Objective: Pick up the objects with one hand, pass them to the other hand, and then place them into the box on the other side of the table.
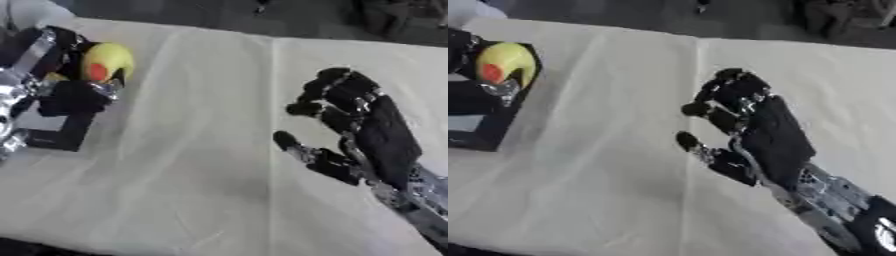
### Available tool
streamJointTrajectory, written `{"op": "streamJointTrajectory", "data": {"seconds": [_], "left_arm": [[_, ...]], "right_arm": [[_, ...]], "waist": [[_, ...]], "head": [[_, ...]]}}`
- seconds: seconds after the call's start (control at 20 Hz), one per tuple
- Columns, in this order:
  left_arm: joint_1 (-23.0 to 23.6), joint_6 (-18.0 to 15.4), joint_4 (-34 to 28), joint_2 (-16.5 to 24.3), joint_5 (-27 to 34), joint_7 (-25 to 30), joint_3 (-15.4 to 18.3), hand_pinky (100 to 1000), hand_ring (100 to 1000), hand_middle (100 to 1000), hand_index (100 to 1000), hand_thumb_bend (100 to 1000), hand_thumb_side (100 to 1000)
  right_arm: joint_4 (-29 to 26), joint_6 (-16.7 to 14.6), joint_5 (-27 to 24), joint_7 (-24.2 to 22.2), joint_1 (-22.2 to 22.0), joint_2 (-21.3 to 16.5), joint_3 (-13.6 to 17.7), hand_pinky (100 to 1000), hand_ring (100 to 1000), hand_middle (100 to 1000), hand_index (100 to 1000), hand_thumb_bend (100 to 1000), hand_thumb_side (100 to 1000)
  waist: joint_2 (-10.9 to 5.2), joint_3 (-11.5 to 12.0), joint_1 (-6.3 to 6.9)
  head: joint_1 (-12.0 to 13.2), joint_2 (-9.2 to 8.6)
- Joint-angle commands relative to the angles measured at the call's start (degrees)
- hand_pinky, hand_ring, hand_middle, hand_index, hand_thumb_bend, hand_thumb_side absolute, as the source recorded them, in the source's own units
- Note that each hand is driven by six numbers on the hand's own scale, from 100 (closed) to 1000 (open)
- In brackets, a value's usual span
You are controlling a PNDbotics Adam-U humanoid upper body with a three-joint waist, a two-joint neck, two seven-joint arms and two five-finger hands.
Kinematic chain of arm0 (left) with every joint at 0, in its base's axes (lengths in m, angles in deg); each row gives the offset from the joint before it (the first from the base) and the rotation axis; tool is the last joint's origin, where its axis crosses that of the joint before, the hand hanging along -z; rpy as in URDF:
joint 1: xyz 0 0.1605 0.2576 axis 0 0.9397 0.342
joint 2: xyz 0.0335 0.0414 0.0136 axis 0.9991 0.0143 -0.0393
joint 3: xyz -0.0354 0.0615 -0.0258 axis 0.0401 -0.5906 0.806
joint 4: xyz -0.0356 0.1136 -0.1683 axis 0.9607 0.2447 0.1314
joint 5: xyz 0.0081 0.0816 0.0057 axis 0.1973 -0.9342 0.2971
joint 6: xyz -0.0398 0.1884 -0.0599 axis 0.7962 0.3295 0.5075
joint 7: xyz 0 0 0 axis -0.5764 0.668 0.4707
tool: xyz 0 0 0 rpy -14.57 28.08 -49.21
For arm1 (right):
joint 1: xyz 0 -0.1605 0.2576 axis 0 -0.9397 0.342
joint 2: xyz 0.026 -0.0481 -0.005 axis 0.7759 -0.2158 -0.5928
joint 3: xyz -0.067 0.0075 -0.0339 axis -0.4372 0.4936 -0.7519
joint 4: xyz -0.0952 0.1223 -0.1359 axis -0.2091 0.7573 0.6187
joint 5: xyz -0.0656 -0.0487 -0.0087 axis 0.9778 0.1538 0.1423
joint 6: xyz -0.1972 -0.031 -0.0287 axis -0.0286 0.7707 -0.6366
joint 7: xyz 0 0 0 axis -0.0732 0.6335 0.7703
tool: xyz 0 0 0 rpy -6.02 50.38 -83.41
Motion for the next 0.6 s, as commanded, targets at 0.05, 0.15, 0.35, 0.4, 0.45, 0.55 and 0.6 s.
{"op": "streamJointTrajectory", "data": {"seconds": [0.05,0.15,0.35,0.4,0.45,0.55,0.6], "left_arm": [[0.6,1.8,2.4,4.0,1.0,-6.4,3.5,697,362,283,364,100,100],[1.2,0.5,5.1,4.4,1.5,-8.0,4.5,705,376,291,373,100,100],[1.7,-3.1,12.0,4.0,1.0,-9.2,5.2,715,405,331,420,100,163],[1.7,-4.0,13.8,3.8,0.4,-9.3,5.4,717,410,336,427,100,176],[1.6,-4.7,15.5,3.5,0.0,-9.2,5.5,720,416,343,436,100,181],[1.6,-6.0,18.5,3.1,-1.0,-8.5,5.8,735,454,385,485,100,167],[1.5,-6.4,20.0,2.9,-1.6,-8.1,6.0,738,465,396,498,100,156]], "right_arm": [[-1.2,2.3,-1.7,2.0,-0.8,-2.7,3.9,663,601,524,621,484,114],[-1.2,3.9,-2.9,2.9,-1.7,-3.2,5.8,663,606,528,627,336,100],[-1.2,6.6,-5.8,3.3,-2.4,-3.8,9.3,663,614,537,637,454,125],[-1.2,7.1,-6.6,3.4,-2.5,-3.8,10.0,661,614,536,636,451,127],[-1.2,7.4,-7.1,3.7,-2.6,-3.9,10.6,661,613,536,636,449,129],[-1.2,8.0,-7.9,4.5,-2.8,-3.7,11.8,658,613,536,636,447,131],[-1.2,8.3,-8.2,4.9,-3.0,-3.6,12.4,657,612,535,636,446,132]], "waist": [[-0.51,-0.2,-0.04],[-0.24,-0.5,-0.34],[0.25,-1.4,-1.13],[0.37,-1.7,-1.33],[0.48,-1.9,-1.49],[0.74,-2.5,-1.77],[0.87,-2.8,-1.89]], "head": [[2.2,-1.44],[3.5,-1.88],[5.1,-3.06],[5.2,-3.38],[5.2,-3.67],[5.3,-4.18],[5.4,-4.32]]}}
